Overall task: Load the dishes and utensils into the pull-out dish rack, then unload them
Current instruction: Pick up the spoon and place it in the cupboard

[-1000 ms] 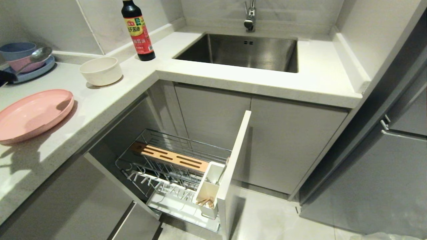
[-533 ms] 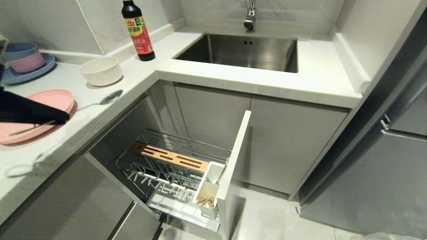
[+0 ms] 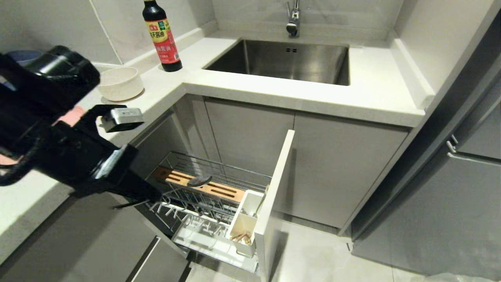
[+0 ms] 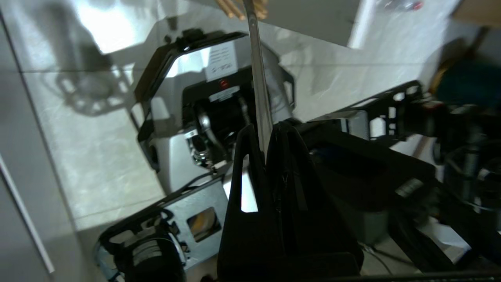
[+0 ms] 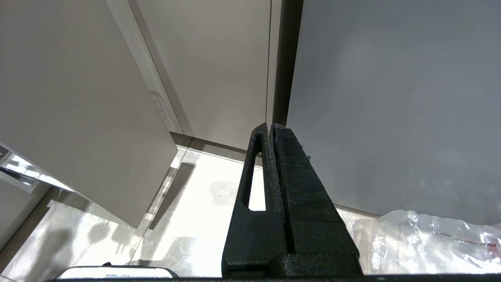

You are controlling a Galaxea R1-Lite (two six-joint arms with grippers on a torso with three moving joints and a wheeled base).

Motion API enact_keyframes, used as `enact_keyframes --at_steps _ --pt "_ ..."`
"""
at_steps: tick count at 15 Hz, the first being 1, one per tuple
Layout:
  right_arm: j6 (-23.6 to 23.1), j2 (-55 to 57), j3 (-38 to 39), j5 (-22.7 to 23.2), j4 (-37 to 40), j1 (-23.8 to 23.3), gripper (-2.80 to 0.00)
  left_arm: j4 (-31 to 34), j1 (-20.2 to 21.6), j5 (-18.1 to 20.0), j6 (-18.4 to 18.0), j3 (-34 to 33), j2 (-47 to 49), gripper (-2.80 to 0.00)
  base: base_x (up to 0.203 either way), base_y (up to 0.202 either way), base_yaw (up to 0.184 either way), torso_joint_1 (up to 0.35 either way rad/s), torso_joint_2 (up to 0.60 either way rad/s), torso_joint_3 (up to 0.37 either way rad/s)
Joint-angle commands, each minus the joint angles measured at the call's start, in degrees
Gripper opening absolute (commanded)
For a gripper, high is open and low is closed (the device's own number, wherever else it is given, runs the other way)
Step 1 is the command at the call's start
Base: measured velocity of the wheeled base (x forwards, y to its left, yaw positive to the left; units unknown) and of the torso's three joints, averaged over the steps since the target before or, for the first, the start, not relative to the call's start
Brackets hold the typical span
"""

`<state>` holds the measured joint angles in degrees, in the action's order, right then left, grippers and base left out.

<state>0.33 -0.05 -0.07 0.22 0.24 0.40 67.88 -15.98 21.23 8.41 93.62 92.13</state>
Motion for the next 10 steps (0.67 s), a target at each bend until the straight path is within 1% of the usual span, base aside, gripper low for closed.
enact_keyframes --at_steps 1,3,4,7,8,10 --pt "0.0 0.0 0.0 0.0 0.0 0.0 -2.80 -0.3 -2.2 -1.9 0.9 0.6 6.3 -2.80 0.000 0.000 0.000 0.000 0.00 0.000" --pt "0.0 0.0 0.0 0.0 0.0 0.0 -2.80 -1.1 -3.5 -5.3 3.2 3.2 11.7 -2.80 0.000 0.000 0.000 0.000 0.00 0.000" --pt "0.0 0.0 0.0 0.0 -0.1 0.0 -2.80 -1.3 -3.8 -6.0 3.7 4.8 14.0 -2.80 0.000 0.000 0.000 0.000 0.00 0.000" --pt "0.0 0.0 0.0 0.0 0.0 0.0 -2.80 -1.3 -4.7 -6.6 4.2 10.3 20.6 -2.80 0.000 0.000 0.000 0.000 0.00 0.000" --pt "0.0 0.0 0.0 0.0 -0.1 0.0 -2.80 -1.1 -5.8 -6.6 4.3 11.8 22.3 -2.80 0.000 0.000 0.000 0.000 0.00 0.000" --pt "0.0 0.0 0.0 0.0 0.0 0.0 -2.80 -0.9 -8.2 -6.6 4.5 12.5 23.8 -2.80 0.000 0.000 0.000 0.000 0.00 0.000"
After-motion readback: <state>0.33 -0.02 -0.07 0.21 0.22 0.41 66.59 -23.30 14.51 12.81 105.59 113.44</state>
